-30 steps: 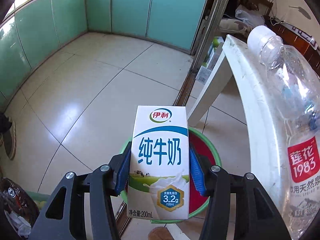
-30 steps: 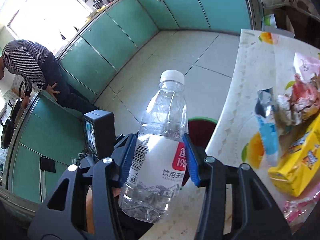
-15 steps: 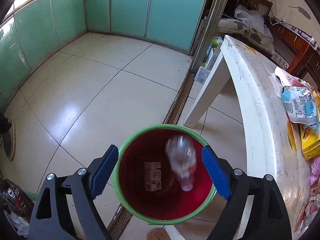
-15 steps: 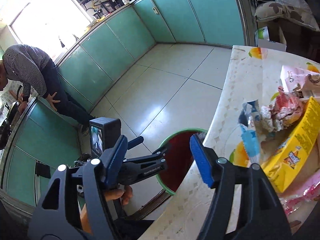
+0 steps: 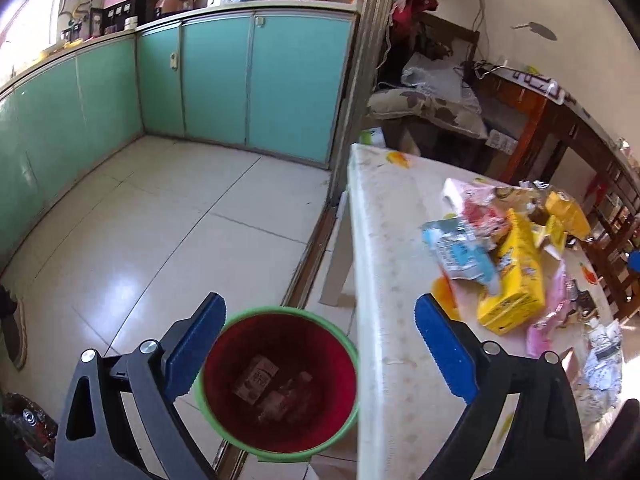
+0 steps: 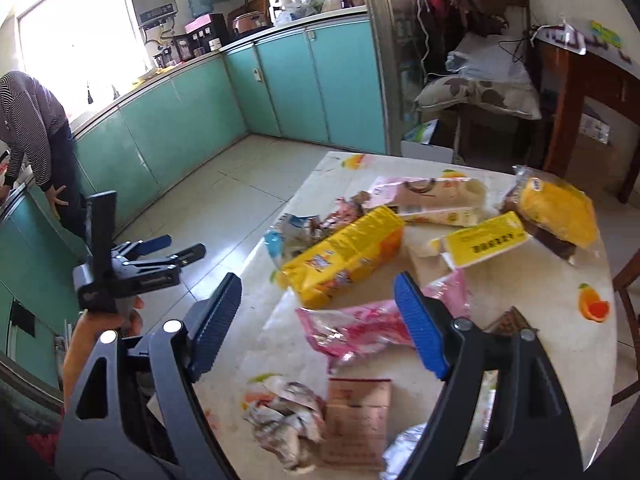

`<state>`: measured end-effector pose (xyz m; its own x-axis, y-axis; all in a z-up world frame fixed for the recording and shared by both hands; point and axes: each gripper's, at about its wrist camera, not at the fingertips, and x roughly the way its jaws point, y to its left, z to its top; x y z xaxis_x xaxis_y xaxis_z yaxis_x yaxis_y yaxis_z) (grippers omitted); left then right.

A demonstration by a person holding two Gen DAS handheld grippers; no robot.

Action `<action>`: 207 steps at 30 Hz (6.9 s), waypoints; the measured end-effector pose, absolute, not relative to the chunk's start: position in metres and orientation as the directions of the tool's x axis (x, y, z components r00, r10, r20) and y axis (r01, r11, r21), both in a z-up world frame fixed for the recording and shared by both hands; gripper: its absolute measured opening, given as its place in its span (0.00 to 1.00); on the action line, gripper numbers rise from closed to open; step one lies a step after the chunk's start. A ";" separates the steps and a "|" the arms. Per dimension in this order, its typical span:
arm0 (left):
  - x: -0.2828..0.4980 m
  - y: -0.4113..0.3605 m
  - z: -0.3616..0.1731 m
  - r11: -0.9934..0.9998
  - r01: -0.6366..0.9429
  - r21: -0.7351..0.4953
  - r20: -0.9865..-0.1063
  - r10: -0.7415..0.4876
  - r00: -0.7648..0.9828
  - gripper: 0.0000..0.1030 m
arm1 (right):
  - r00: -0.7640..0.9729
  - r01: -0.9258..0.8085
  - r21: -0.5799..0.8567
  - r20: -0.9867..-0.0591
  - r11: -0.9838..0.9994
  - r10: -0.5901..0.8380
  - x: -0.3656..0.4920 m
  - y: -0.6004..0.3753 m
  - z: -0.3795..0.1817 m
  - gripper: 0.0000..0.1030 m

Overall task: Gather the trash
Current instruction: 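Grasp the crumpled paper wrapper on the table with the left gripper, then grasp the pink snack bag with the right gripper and lift it, then carry the crumpled paper and pink bag toward the red bin, then open the left gripper over the bin while the right releases the pink bag into it, then grasp the dark brown cigarette pack on the table with the right gripper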

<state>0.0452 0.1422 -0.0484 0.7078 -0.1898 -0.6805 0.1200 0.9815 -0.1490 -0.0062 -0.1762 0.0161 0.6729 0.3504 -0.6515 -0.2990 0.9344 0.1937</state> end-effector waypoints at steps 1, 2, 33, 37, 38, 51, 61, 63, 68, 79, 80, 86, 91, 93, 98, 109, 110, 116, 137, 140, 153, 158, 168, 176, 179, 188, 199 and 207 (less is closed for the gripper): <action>0.041 0.134 -0.042 0.975 0.154 -0.159 -0.670 -0.221 0.709 0.90 | 0.678 -0.282 0.184 -0.656 0.942 0.331 -0.008 -0.189 0.015 0.75; 0.036 0.122 -0.035 0.965 0.202 -0.170 -0.656 -0.263 0.707 0.91 | 0.681 -0.266 0.173 -0.663 0.948 0.312 -0.010 -0.200 0.013 0.75; -0.036 -0.012 -0.060 0.713 0.649 -0.266 -0.685 -0.614 0.393 0.39 | 0.618 -0.354 -0.091 -0.770 0.931 0.160 0.018 -0.214 -0.036 0.82; -0.025 0.007 -0.055 0.752 0.588 -0.299 -0.659 -0.608 0.443 0.39 | 0.584 -0.483 -0.244 -0.806 0.841 0.101 0.037 -0.191 -0.040 0.82; -0.021 0.012 -0.056 0.762 0.569 -0.310 -0.657 -0.604 0.451 0.39 | 0.569 -0.514 -0.272 -0.818 0.813 0.086 0.042 -0.185 -0.042 0.82; -0.002 0.036 -0.067 0.809 0.473 -0.350 -0.659 -0.571 0.489 0.41 | 0.424 -0.749 -0.352 -0.906 0.561 -0.003 0.059 -0.137 -0.088 0.71; 0.001 0.037 -0.068 0.814 0.463 -0.351 -0.657 -0.567 0.497 0.42 | 0.358 -0.727 -0.239 -0.932 0.644 0.059 0.059 -0.145 -0.091 0.18; 0.000 0.036 -0.067 0.818 0.464 -0.340 -0.658 -0.560 0.504 0.42 | 0.360 -0.709 -0.213 -0.929 0.672 0.086 0.058 -0.147 -0.088 0.13; -0.001 0.034 -0.065 0.827 0.464 -0.319 -0.657 -0.545 0.520 0.43 | 0.403 -0.618 -0.094 -0.890 0.780 0.212 0.053 -0.170 -0.062 0.04; -0.009 0.030 -0.049 0.854 0.459 -0.245 -0.632 -0.500 0.592 0.43 | 0.577 -0.428 0.113 -0.730 0.897 0.367 0.008 -0.216 -0.009 0.04; -0.010 0.030 -0.048 0.857 0.458 -0.236 -0.629 -0.494 0.600 0.43 | 0.589 -0.422 0.121 -0.717 0.898 0.373 0.007 -0.217 -0.006 0.04; -0.012 0.037 -0.043 0.865 0.451 -0.221 -0.618 -0.482 0.621 0.43 | 0.614 -0.423 0.150 -0.678 0.894 0.404 -0.002 -0.207 0.005 0.04; -0.008 0.049 -0.044 0.872 0.432 -0.230 -0.609 -0.475 0.635 0.43 | 0.606 -0.438 0.177 -0.666 0.881 0.435 -0.001 -0.194 0.008 0.04; -0.005 0.056 -0.045 0.877 0.414 -0.242 -0.608 -0.470 0.640 0.43 | 0.599 -0.447 0.191 -0.662 0.874 0.451 0.001 -0.187 0.008 0.04; -0.005 0.071 -0.043 0.912 0.361 -0.194 -0.602 -0.401 0.690 0.43 | 0.587 -0.463 0.213 -0.653 0.860 0.478 0.002 -0.169 0.005 0.04; -0.005 0.100 -0.035 0.940 0.301 -0.163 -0.580 -0.338 0.741 0.43 | 0.552 -0.495 0.271 -0.636 0.826 0.539 0.014 -0.133 0.001 0.04; -0.004 0.104 -0.036 0.942 0.293 -0.166 -0.580 -0.333 0.743 0.43 | 0.548 -0.500 0.275 -0.634 0.821 0.546 0.015 -0.129 0.001 0.04; 0.000 0.124 -0.044 0.956 0.247 -0.159 -0.593 -0.293 0.750 0.43 | 0.561 -0.499 0.243 -0.642 0.832 0.523 0.021 -0.102 0.000 0.04; 0.047 0.206 -0.125 0.961 0.012 -0.275 -0.728 -0.217 0.650 0.44 | 0.589 -0.545 0.071 -0.677 0.835 0.442 0.026 -0.028 -0.013 0.04; 0.050 0.211 -0.133 0.960 -0.014 -0.280 -0.744 -0.207 0.635 0.45 | 0.568 -0.566 0.086 -0.680 0.820 0.463 0.027 -0.020 -0.013 0.04; 0.057 0.214 -0.166 0.959 -0.047 -0.281 -0.805 -0.208 0.556 0.45 | 0.240 -0.543 0.432 -0.742 0.720 0.626 0.105 0.003 -0.050 0.04; 0.059 0.216 -0.169 0.956 -0.050 -0.288 -0.809 -0.215 0.547 0.46 | 0.232 -0.508 0.464 -0.737 0.725 0.635 0.113 0.008 -0.059 0.05; 0.068 0.212 -0.172 0.961 -0.051 -0.270 -0.827 -0.204 0.524 0.52 | 0.225 -0.481 0.474 -0.746 0.738 0.626 0.113 0.011 -0.072 0.06; 0.064 0.217 -0.166 0.963 -0.067 -0.261 -0.816 -0.183 0.548 0.77 | 0.248 -0.492 0.439 -0.757 0.752 0.604 0.109 0.027 -0.070 0.22; 0.061 0.220 -0.165 0.961 -0.071 -0.266 -0.815 -0.185 0.549 0.77 | 0.261 -0.499 0.425 -0.757 0.755 0.599 0.106 0.027 -0.067 0.24; 0.053 0.208 -0.148 0.967 -0.041 -0.252 -0.798 -0.184 0.574 0.77 | 0.323 -0.487 0.442 -0.710 0.753 0.626 0.088 -0.008 -0.048 0.42; 0.044 0.147 -0.092 0.983 0.082 -0.167 -0.720 -0.178 0.671 0.90 | 0.581 -0.378 0.182 -0.716 0.908 0.386 0.036 -0.171 -0.009 0.79; 0.027 0.069 -0.039 0.924 0.306 -0.231 -0.642 -0.381 0.665 0.93 | 0.505 -0.020 0.198 -0.844 0.980 0.181 0.052 -0.302 -0.050 0.81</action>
<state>0.0267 0.0693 -0.0387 0.6650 -0.3810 -0.6424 0.3059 0.9236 -0.2312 0.0516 -0.3019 -0.0502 0.5051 0.1810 -0.8439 -0.0200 0.9800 0.1982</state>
